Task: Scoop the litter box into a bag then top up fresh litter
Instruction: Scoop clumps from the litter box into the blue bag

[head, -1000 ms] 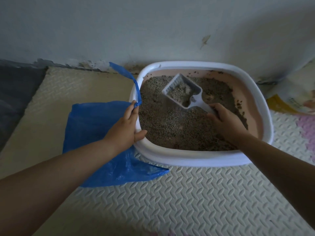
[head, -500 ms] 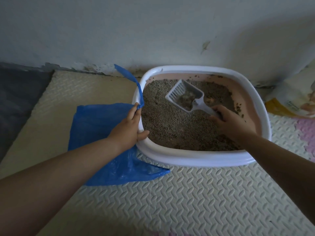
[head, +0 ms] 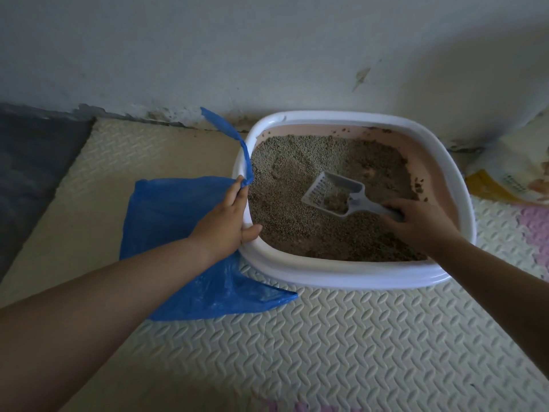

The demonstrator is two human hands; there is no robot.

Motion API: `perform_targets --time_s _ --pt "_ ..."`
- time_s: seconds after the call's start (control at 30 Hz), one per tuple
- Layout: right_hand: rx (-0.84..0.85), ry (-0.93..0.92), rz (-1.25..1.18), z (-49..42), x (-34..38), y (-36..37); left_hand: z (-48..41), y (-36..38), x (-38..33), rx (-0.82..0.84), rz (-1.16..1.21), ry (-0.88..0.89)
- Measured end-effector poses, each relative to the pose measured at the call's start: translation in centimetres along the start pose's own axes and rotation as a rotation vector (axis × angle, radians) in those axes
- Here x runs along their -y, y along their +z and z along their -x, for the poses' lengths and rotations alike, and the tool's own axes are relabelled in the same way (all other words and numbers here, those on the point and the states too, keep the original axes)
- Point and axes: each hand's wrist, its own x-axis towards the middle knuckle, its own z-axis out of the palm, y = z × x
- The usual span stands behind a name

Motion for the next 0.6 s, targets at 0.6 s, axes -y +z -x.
perform_targets --time_s 0.6 --pt "0.108 -0.072 0.169 -9.7 9.4 3.7 0.2 0.7 0.4 -0.091 0.038 0.038"
